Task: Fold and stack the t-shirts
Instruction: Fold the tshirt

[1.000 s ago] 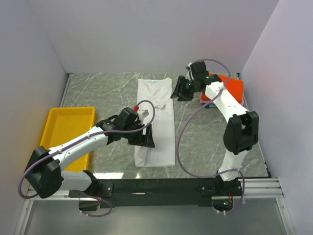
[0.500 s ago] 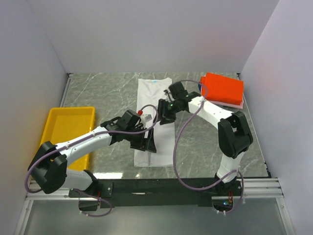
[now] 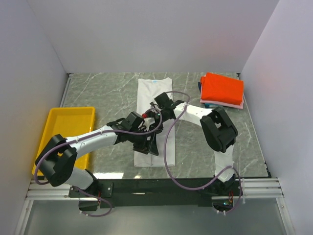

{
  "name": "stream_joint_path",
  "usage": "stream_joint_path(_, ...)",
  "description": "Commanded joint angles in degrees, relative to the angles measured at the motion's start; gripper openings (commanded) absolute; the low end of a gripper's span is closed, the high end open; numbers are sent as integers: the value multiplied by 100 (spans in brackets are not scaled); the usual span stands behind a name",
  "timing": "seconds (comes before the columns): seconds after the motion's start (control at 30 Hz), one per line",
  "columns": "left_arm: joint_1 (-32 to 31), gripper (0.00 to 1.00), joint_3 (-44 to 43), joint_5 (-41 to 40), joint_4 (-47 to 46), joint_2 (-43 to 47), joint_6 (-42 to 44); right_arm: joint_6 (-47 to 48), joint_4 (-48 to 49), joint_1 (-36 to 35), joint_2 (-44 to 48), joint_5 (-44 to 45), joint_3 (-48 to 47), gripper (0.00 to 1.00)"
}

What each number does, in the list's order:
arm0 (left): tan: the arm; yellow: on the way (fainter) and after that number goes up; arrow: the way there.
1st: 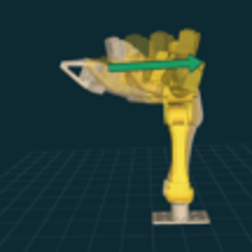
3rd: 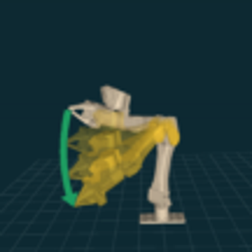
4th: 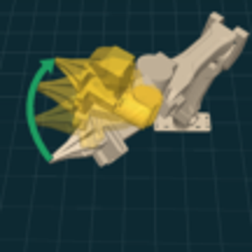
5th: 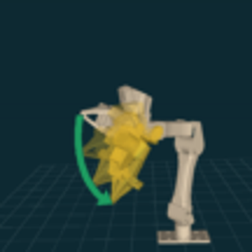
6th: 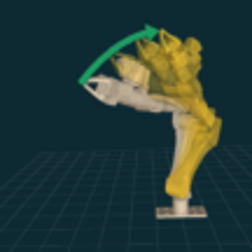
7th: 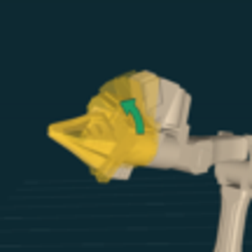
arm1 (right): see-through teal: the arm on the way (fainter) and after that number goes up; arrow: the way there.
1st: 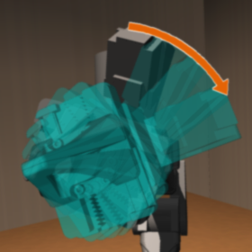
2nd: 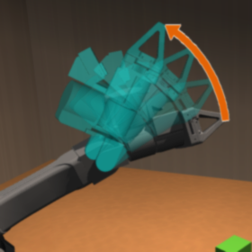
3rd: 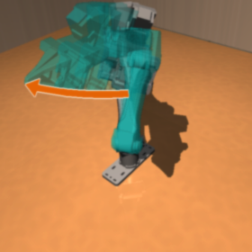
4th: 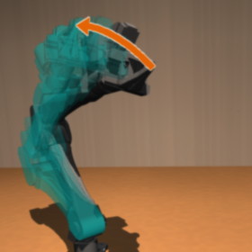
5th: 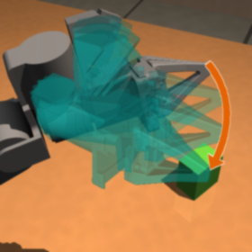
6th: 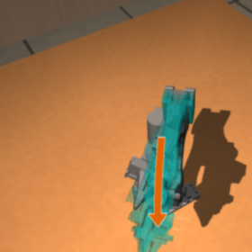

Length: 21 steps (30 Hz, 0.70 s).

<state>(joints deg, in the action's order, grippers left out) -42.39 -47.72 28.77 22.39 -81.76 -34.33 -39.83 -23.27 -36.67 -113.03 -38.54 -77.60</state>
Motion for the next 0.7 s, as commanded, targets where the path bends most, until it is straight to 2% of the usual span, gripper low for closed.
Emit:
stream_joint_path(0.0, -85, 79, 44, 269, -341, -94, -39, -7, 42, -218, -87, -241, -176, 52)
stream_joint_path(0.5, -164, 81, -123, 164, -359, -473, 58, 397, -705, -359, -87, -118, 236, 52)
stream_joint_path(0.67, -164, 82, -158, -161, -192, -254, 49, 520, -925, -368, -271, 119, 263, 52)
